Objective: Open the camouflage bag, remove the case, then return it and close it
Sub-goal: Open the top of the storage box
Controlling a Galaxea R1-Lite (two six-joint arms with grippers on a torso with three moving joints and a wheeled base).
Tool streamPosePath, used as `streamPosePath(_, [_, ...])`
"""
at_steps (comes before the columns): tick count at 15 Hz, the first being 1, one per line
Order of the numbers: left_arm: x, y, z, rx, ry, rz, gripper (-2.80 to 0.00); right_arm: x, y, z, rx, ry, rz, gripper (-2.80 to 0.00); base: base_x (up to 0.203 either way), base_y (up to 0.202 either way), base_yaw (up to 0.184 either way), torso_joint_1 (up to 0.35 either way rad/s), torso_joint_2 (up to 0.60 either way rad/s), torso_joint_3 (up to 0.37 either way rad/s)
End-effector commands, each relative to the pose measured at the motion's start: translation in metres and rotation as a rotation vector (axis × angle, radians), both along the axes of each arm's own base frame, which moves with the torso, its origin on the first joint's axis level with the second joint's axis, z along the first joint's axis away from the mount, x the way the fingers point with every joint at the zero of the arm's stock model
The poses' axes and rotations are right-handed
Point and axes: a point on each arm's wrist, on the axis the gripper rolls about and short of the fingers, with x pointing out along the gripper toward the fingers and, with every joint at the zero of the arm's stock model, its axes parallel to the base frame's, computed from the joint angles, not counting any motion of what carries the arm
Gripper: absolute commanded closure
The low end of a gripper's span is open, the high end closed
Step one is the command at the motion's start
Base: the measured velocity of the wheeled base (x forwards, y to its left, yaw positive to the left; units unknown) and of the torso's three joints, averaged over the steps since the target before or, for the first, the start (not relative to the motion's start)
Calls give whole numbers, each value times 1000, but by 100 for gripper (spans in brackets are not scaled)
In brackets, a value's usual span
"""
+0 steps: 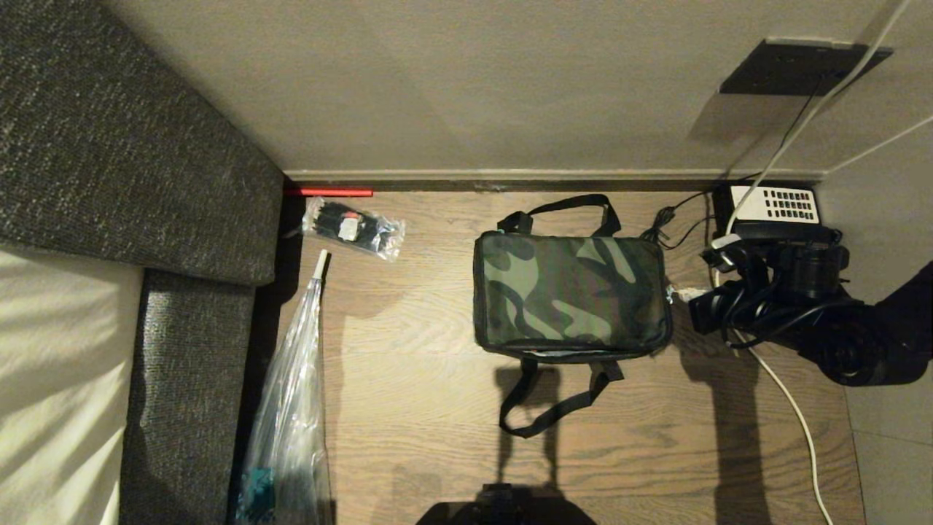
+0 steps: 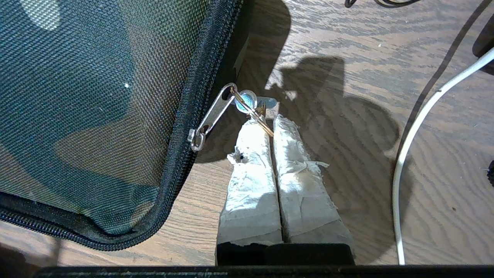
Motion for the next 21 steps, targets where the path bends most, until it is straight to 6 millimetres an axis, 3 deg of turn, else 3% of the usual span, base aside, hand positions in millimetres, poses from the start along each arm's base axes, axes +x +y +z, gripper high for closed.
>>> streamPosePath(1, [0, 0, -1, 0, 5, 0, 0, 1, 2, 2, -2, -11, 7, 0, 0, 0, 0, 0, 0, 0])
streamPosePath(8, [0, 0, -1, 0, 5, 0, 0, 4, 12, 5, 1, -26, 30, 0, 0, 0, 0, 0, 0, 0])
streamPosePath(21, [0, 0, 0, 0, 3, 0, 0, 5, 7, 8, -6, -36, 20, 0, 0, 0, 0, 0, 0, 0])
